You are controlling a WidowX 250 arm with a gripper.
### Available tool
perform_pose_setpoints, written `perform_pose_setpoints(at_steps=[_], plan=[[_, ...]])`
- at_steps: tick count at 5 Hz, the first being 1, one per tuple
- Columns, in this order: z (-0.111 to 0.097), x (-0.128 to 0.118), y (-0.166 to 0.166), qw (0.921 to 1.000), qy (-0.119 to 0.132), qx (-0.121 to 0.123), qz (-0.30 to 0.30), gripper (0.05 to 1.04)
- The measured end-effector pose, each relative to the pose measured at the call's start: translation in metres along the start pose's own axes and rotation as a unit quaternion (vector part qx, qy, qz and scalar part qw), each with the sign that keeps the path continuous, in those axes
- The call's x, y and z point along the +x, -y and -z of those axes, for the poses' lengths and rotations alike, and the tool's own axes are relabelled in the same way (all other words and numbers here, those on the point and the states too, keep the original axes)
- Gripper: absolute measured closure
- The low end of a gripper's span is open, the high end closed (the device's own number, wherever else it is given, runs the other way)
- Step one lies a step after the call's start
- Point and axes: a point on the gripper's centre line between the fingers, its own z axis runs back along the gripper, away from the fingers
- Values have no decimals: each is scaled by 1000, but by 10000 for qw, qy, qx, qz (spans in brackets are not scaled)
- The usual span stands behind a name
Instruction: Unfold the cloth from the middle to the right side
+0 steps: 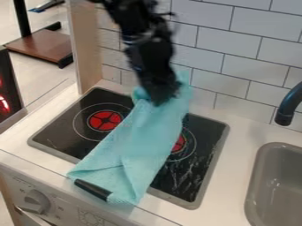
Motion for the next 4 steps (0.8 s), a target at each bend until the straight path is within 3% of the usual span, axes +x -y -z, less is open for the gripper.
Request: perform_pose_setpoints(at_steps=[1,2,4], plan=[[3,16,25,9991,220,-186,310,1035],[20,27,51,9972,221,-346,625,1035],[59,34,63,9974,97,-319,638,1035]])
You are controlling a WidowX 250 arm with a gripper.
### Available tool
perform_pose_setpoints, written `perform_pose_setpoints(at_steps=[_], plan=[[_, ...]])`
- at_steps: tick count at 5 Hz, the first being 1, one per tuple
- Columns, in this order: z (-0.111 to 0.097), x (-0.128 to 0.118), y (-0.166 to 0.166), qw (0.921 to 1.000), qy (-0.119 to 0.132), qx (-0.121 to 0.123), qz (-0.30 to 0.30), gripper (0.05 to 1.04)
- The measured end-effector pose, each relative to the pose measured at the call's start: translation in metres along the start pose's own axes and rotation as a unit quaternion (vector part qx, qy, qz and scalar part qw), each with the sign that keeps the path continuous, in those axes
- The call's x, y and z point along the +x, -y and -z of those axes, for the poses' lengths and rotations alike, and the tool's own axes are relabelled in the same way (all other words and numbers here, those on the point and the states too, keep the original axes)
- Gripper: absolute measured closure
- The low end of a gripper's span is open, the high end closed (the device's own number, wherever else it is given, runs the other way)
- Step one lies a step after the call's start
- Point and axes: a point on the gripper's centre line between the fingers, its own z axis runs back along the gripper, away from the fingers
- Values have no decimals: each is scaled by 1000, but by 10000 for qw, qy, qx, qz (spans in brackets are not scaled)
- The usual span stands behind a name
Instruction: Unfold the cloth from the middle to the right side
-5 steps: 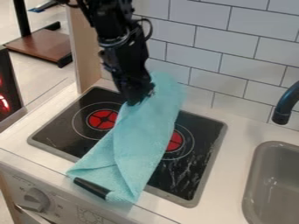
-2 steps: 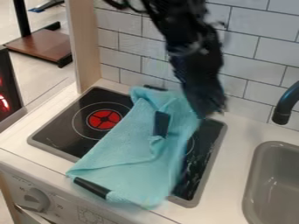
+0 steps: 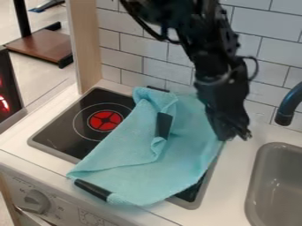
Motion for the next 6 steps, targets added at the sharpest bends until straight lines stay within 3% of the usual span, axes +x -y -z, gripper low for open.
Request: perform_pose_setpoints(at_steps=[1,2,3,5,6], plan=[[22,-5,3,9998,-181,67,96,1035],[29,-7,4,9996,-228,87,139,1012],[29,-7,4,9995,-256,99,170,859],[22,-4,7,9997,-186,1,177,299],[4,5,6,9996,32,73,263,73]])
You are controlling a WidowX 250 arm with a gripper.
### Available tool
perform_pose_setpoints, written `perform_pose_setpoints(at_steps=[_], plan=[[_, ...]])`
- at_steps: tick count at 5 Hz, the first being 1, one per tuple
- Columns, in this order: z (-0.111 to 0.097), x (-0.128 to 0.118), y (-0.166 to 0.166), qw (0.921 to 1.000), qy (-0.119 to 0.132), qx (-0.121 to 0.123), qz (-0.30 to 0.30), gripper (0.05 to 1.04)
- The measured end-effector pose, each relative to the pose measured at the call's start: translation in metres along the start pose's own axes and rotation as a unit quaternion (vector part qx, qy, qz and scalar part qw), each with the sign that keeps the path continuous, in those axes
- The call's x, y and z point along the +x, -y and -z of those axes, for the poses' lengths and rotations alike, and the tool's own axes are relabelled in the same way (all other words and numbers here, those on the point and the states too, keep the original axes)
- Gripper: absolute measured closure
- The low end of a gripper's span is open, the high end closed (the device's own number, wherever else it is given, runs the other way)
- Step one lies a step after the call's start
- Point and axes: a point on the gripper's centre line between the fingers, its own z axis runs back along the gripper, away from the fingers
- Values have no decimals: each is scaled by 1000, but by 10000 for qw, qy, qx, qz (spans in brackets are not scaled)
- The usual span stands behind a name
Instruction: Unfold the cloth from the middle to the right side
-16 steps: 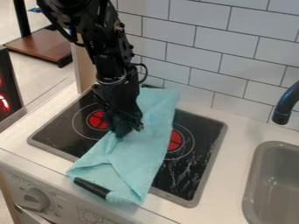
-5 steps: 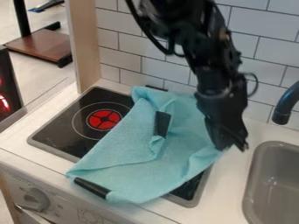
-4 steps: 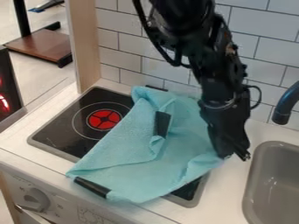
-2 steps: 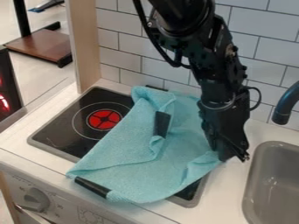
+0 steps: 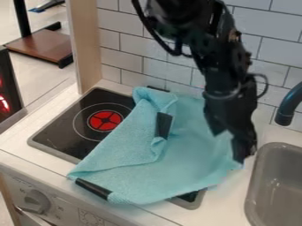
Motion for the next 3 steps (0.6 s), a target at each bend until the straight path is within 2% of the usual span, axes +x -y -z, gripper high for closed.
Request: perform_pose_setpoints(at_steps=[2,3], plan=[[-46,11,1,9987,463,16,190,84],[-47,11,1,9987,473,18,187,84]])
